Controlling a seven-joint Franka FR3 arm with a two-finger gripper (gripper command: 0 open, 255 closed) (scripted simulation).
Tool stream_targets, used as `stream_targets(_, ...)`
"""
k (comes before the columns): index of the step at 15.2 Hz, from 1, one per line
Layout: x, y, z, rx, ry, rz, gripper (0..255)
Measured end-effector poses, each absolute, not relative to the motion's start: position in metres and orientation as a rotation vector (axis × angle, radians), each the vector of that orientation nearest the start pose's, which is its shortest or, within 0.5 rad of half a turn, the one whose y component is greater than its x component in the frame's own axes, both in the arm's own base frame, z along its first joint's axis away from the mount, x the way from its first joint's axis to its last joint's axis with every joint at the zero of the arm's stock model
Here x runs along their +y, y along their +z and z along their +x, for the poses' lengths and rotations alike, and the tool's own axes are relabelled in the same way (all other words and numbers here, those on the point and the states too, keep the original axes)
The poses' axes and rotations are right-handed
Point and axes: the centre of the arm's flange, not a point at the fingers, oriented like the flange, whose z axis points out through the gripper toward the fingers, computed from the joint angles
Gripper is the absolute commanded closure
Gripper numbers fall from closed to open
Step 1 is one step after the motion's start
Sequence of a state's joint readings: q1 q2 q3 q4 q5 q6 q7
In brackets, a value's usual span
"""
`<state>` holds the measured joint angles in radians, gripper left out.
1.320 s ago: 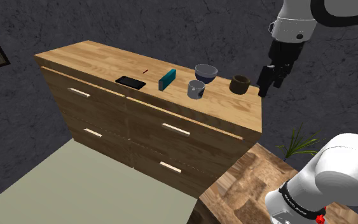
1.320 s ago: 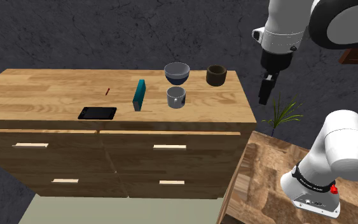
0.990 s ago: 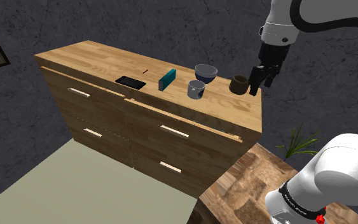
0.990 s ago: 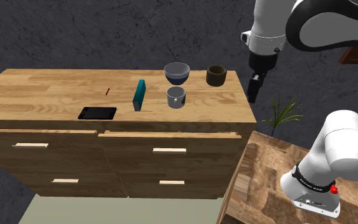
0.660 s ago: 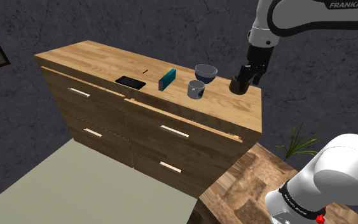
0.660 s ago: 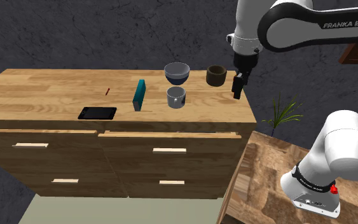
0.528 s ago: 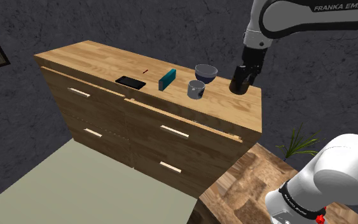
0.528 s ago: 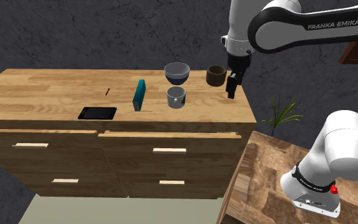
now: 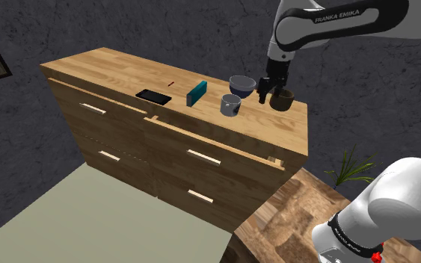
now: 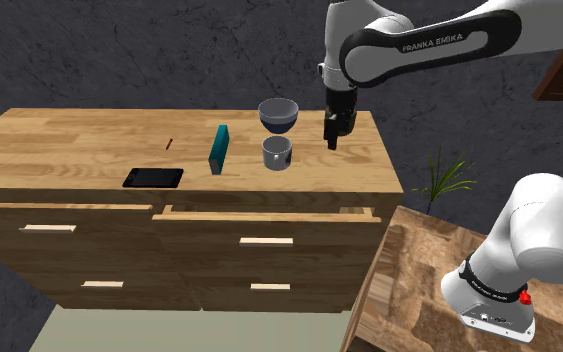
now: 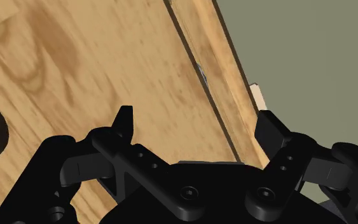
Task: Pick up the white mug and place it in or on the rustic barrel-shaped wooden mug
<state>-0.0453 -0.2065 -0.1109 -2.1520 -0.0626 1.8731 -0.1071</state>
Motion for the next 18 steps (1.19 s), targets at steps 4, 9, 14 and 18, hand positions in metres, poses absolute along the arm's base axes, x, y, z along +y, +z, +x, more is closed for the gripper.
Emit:
stream_targets(4, -0.1, 0.463, 0.519, 0.028, 0.112, -3.151, 0)
stream_targets(9, -0.128, 0.435, 0.572, 0.013, 0.098, -3.133, 0)
stream_targets(14, -0.152, 0.403, 0.627, 0.0, 0.086, -3.115, 0)
stream_targets(18, -0.171, 0.383, 0.672, -0.013, 0.075, -3.101, 0)
